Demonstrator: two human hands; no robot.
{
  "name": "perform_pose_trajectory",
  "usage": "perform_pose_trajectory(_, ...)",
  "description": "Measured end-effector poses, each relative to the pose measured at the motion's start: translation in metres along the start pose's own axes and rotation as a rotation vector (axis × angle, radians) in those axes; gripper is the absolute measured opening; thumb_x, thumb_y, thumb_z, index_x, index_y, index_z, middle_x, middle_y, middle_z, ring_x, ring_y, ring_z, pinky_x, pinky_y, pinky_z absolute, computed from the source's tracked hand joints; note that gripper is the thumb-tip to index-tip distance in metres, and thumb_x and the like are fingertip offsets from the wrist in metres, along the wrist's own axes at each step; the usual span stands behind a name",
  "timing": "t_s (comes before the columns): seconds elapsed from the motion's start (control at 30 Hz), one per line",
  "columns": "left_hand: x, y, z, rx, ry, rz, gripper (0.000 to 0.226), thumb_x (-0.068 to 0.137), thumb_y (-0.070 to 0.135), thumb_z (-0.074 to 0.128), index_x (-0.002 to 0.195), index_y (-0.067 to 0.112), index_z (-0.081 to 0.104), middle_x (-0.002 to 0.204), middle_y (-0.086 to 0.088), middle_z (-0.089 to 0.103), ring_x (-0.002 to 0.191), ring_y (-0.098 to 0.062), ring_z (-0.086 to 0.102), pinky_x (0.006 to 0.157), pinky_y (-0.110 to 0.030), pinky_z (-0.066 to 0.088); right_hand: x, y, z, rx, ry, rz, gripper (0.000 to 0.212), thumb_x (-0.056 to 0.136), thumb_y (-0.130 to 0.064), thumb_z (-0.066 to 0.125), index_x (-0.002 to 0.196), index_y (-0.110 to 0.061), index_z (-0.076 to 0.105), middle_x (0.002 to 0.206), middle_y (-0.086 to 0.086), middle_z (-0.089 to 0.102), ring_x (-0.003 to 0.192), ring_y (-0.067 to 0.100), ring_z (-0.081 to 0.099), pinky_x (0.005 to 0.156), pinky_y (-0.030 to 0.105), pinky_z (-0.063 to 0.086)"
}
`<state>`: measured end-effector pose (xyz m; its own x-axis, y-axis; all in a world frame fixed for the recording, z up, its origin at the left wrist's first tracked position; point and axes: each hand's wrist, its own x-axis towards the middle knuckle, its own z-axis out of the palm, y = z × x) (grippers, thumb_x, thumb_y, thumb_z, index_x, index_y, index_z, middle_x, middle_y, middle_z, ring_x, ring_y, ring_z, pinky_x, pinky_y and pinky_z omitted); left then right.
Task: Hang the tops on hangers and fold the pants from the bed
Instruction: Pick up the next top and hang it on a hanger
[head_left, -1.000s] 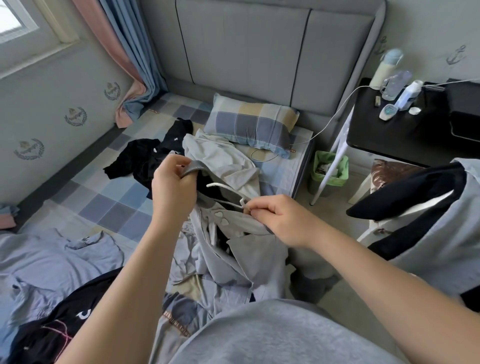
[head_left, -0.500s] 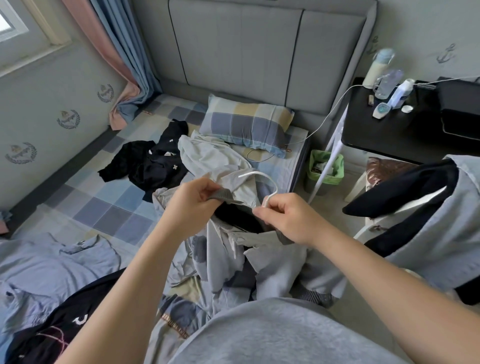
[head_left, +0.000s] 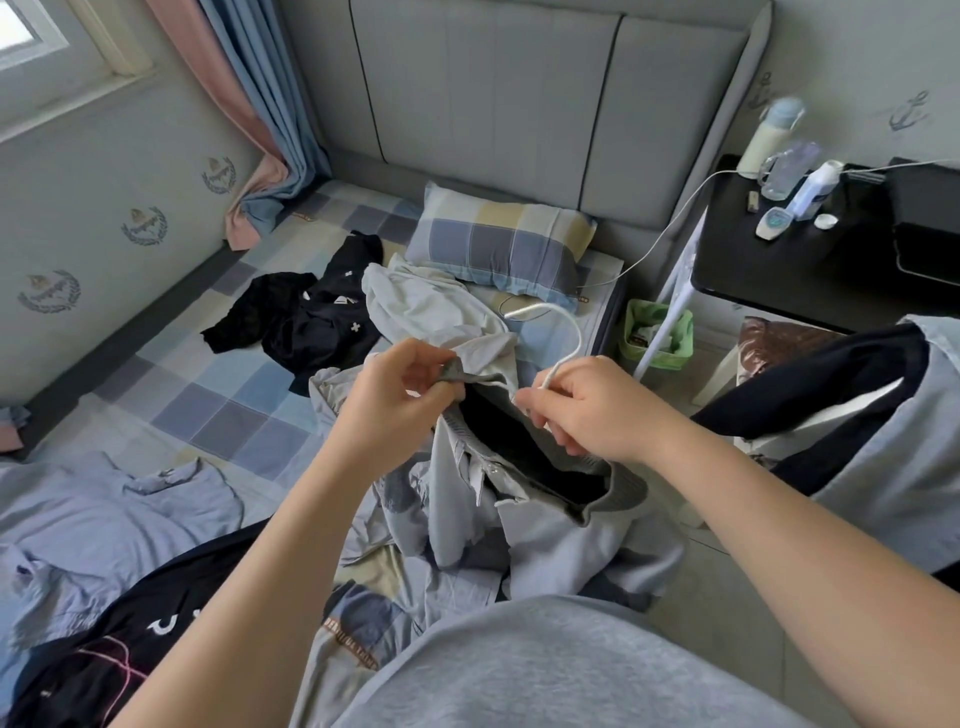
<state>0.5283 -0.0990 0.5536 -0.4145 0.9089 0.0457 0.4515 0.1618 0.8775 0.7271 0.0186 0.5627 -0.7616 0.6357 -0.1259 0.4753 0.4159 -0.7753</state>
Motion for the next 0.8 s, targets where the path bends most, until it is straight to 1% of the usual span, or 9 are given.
perform_pose_trajectory(0.03,-0.001,-0.001,0.0,-0.015,0.002,0.014,0.014,0.09,0.029,0.07,0.104,0.031,0.068,0.099,0.012,0.069,0.099,-0.004,0.064,0.086,-0.03,0.052,0.0,-0.001,-0.002,0.023,0.021,-0.008,0.047,0.1,-0.037,0.058,0.062,-0.01,0.061,0.053,0.004,0.061,0.046,0.015,0.06,0.058,0.028,0.05)
perform_pose_trajectory(0.1,-0.001,-0.003,0.0,0.055,0.018,0.038,0.034,0.089,0.057,0.058,0.114,0.036,0.066,0.12,0.019,0.058,0.122,-0.005,0.049,0.099,-0.031,0.039,0.0,-0.003,-0.008,0.026,0.043,-0.043,0.047,0.101,-0.036,0.057,0.06,-0.014,0.06,0.049,0.002,0.059,0.044,0.011,0.056,0.06,0.029,0.05)
perform_pose_trajectory(0.17,0.002,-0.003,-0.002,0.273,0.017,0.114,0.047,0.088,0.064,0.049,0.124,0.037,0.061,0.132,0.02,0.052,0.133,-0.01,0.036,0.107,-0.036,0.027,-0.001,-0.007,-0.013,0.026,0.038,-0.081,0.047,0.101,-0.037,0.056,0.06,-0.015,0.061,0.047,0.0,0.057,0.043,0.008,0.052,0.06,0.024,0.047)
perform_pose_trajectory(0.27,0.009,-0.003,-0.001,0.457,-0.064,0.224,0.032,0.094,0.045,0.061,0.12,0.026,0.066,0.107,0.011,0.066,0.111,-0.018,0.057,0.103,-0.043,0.039,0.0,-0.011,-0.019,0.101,0.04,-0.101,0.046,0.102,-0.036,0.055,0.063,-0.012,0.061,0.043,-0.002,0.053,0.04,0.007,0.048,0.057,0.019,0.044)
perform_pose_trajectory(0.4,0.012,0.001,0.003,0.282,-0.002,0.23,0.01,0.093,0.026,0.069,0.102,0.022,0.071,0.075,-0.005,0.065,0.069,-0.012,0.055,0.068,-0.022,0.047,0.003,-0.012,-0.028,0.192,0.039,-0.093,0.042,0.099,-0.038,0.058,0.069,-0.011,0.067,0.048,0.001,0.058,0.044,0.012,0.051,0.054,0.019,0.046)
perform_pose_trajectory(0.5,0.014,0.005,0.002,0.203,0.106,0.231,0.005,0.093,0.021,0.07,0.095,0.024,0.072,0.069,-0.011,0.062,0.069,-0.015,0.053,0.061,-0.011,0.042,0.004,-0.003,-0.044,0.169,0.07,-0.118,0.03,0.09,-0.049,0.062,0.085,-0.021,0.074,0.069,0.0,0.072,0.062,0.011,0.065,0.063,0.018,0.052)
perform_pose_trajectory(0.57,0.016,0.006,-0.003,0.159,0.167,0.198,0.007,0.093,0.022,0.069,0.095,0.028,0.07,0.073,-0.013,0.064,0.07,-0.016,0.056,0.065,-0.02,0.047,-0.001,0.014,-0.056,0.124,0.112,-0.106,0.015,0.09,-0.045,0.066,0.09,-0.032,0.073,0.082,-0.002,0.073,0.077,0.015,0.068,0.075,0.024,0.054)
perform_pose_trajectory(0.67,0.021,0.004,-0.019,0.114,0.261,0.167,0.005,0.094,0.025,0.068,0.098,0.025,0.072,0.081,-0.014,0.067,0.077,-0.025,0.06,0.075,-0.044,0.054,-0.017,0.049,-0.068,0.072,0.129,-0.011,0.033,0.082,-0.061,0.062,0.087,-0.029,0.07,0.077,-0.001,0.064,0.076,0.018,0.06,0.078,0.038,0.046)
perform_pose_trajectory(0.8,0.023,0.0,-0.033,0.102,0.326,0.187,0.009,0.093,0.031,0.067,0.092,0.039,0.07,0.082,-0.011,0.067,0.077,-0.019,0.06,0.074,-0.041,0.053,-0.034,0.083,-0.074,0.146,0.2,0.124,0.041,0.083,-0.054,0.062,0.098,-0.018,0.073,0.101,0.023,0.07,0.101,0.042,0.064,0.094,0.059,0.05)
